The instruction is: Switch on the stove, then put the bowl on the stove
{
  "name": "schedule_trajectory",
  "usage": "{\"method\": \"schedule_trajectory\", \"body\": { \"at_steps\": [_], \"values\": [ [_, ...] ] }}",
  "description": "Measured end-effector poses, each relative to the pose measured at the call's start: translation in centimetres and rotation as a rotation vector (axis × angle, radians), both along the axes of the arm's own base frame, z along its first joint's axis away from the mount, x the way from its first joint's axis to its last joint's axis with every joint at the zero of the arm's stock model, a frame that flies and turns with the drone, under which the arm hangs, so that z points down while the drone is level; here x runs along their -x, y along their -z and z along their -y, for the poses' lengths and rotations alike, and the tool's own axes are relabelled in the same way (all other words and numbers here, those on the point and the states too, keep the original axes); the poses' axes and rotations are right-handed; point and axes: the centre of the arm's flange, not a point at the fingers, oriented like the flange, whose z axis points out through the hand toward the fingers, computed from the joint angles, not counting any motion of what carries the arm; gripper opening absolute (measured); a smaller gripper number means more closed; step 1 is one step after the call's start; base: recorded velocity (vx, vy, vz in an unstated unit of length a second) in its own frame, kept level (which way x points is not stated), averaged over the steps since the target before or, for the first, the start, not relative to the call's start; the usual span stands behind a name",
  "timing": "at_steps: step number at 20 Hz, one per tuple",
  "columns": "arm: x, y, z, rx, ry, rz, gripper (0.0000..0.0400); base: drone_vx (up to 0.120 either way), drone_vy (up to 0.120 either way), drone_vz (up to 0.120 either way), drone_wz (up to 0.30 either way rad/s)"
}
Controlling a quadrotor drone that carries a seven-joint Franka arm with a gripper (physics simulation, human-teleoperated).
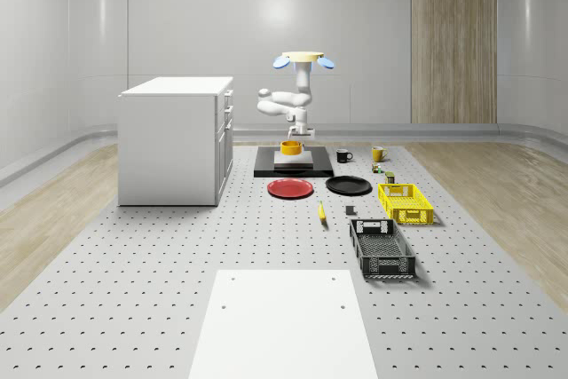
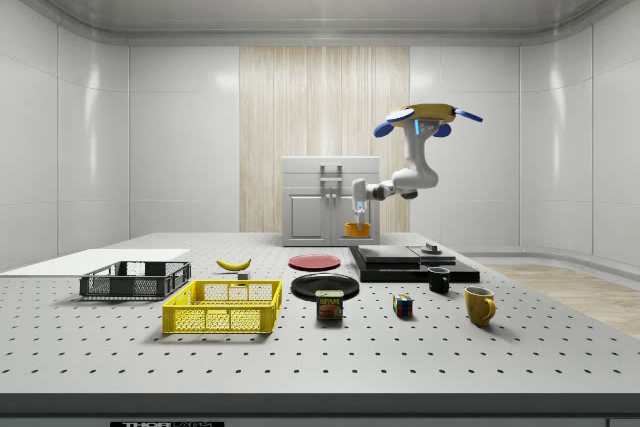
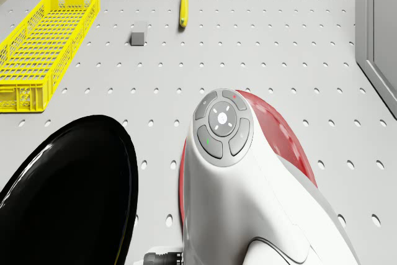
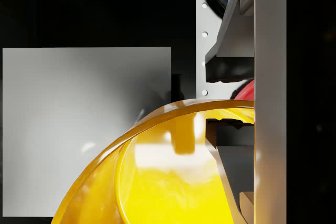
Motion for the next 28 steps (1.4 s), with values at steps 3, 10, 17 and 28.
{"method": "schedule_trajectory", "body": {
  "at_steps": [3, 10, 17, 28],
  "values": [
    [0.0, 0.0, 0.0, 0.000, 0.000, 0.000, 0.0100, -0.120, -0.040, 0.000, 0.000],
    [0.0, 0.0, 0.0, 0.000, 0.000, 0.000, 0.0100, -0.120, -0.006, 0.000, 0.000],
    [0.0, 0.0, 0.0, 0.000, 0.000, 0.000, 0.0100, -0.120, 0.000, 0.000, 0.000],
    [0.0, -1.4, 0.0, 0.000, 0.000, 0.000, 0.0100, -0.073, 0.000, 0.000, 0.000]
  ]
}}
